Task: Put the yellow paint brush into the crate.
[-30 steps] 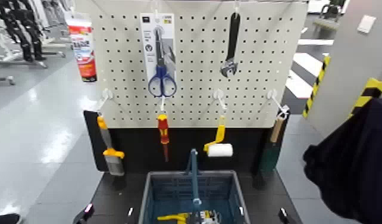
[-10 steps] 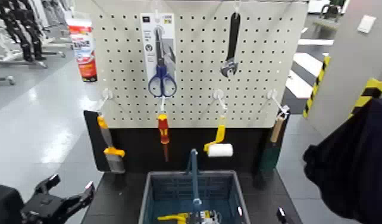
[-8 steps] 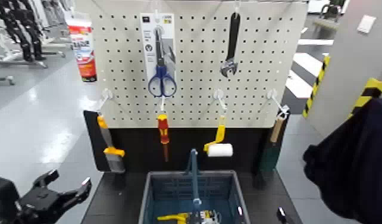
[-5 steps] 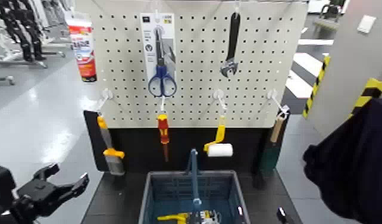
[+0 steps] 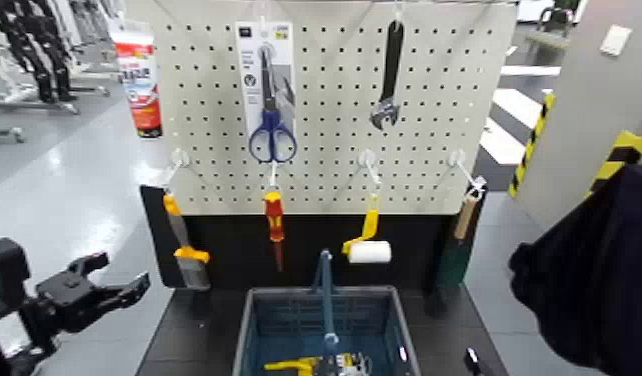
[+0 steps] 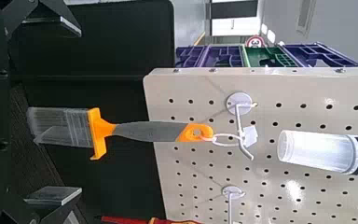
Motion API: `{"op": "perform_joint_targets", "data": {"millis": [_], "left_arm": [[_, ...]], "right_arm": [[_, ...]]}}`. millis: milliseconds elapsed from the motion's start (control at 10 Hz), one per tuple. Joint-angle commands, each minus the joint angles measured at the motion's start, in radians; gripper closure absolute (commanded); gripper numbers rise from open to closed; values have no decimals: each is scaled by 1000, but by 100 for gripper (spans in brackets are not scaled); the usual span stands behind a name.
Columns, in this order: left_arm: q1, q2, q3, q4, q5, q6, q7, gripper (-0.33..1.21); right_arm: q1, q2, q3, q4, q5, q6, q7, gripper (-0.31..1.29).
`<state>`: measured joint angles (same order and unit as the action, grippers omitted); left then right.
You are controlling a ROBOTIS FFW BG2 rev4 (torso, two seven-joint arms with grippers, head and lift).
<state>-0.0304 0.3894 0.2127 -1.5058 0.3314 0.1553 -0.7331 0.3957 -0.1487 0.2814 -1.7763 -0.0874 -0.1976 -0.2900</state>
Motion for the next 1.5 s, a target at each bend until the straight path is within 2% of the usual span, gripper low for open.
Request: {"op": "perform_joint_targets", "data": {"millis": [100,300,700,1200,1500], "left_arm": [[-62,26,-50,70,12,3,-29,12],[-126,51,-119,124,23,-5,-55,12],[-209,80,-194,194,46,-10,-92,13],[-295,82,-260,273,52,-39,-117,14],[-325,78,-271,299,49,-46,-127,15]], "right_arm": [[-1,3,1,0,0,4,3,14],[-3,4,2,0,0,6,3,14],[-5,6,4,5,0,6,5,14],[-6,9,7,6,-2,6,8,14],[-8,11,7,8,-3,6,8,14]]}}
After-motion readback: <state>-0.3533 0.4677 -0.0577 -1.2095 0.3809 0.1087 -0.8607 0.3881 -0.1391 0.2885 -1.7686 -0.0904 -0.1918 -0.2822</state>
